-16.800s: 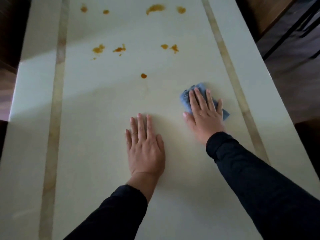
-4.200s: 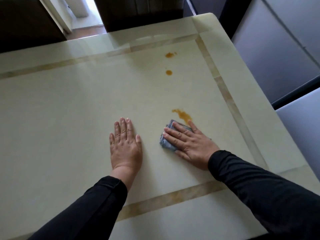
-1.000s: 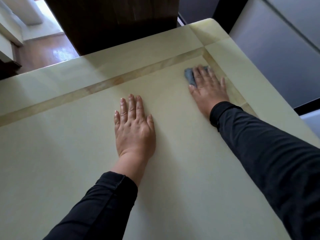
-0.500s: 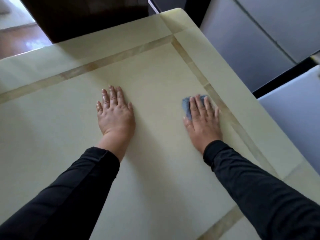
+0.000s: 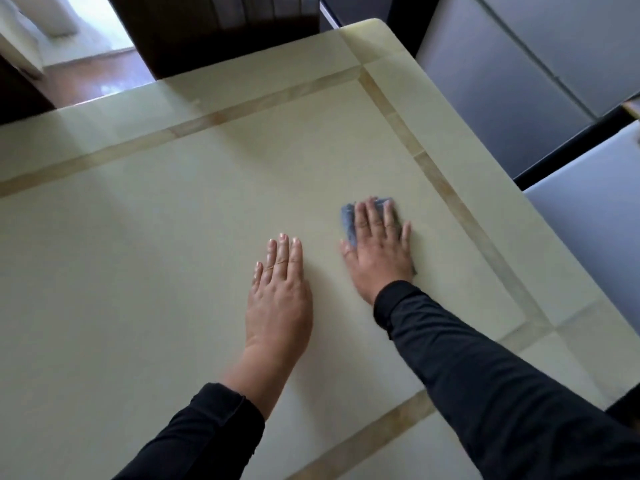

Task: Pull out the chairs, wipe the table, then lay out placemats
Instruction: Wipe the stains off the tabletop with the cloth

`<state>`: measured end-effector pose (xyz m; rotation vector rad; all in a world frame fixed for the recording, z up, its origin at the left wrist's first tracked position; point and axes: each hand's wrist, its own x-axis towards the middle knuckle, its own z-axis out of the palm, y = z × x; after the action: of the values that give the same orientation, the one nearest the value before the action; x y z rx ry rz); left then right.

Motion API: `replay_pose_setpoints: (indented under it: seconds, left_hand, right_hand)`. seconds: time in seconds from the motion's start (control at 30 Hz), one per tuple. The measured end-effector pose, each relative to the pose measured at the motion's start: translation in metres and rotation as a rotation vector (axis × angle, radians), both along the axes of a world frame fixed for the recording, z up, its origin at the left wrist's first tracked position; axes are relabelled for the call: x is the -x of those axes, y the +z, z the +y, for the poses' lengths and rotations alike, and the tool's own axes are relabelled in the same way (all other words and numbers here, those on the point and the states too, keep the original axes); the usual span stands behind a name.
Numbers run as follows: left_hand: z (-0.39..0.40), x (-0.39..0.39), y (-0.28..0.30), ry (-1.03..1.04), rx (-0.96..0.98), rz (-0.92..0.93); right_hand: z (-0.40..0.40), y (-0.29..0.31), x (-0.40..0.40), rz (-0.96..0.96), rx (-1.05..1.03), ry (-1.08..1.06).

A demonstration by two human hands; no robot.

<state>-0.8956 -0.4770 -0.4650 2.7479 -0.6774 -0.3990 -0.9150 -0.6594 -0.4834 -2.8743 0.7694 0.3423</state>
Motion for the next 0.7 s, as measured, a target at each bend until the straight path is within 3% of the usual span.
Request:
replay_pose_setpoints:
  seconds: [0.1, 0.2, 0.27, 0.43, 0.57, 0.7]
  left_hand:
    - [0.032, 0.014, 0.009, 0.043, 0.011, -0.032]
    - [0.078, 0.025, 0.008, 0.124, -0.010, -0.052]
    - [0.106, 0.031, 0.003, 0.170, -0.043, -0.061]
    - [0.141, 0.040, -0.020, 0.211, -0.007, -0.053]
    - [0.143, 0.042, -0.032, 0.208, -0.009, -0.103]
    - [0.143, 0.042, -0.033, 0.204, -0.027, -0.121]
  right_hand:
    - [0.050, -0.003, 0.018, 0.029, -0.029, 0.389]
    - [0.029, -0.003, 0.030, 0.013, -0.063, 0.642]
    - [0.008, -0.002, 0.018, 0.030, -0.020, 0.625]
    - [0.044, -0.002, -0.039, 0.052, 0.018, 0.144]
    - [0.116, -0.002, -0.023, 0.043, -0.020, 0.411]
    - [0.107, -0.004, 0.020, 0.018, -0.022, 0.695]
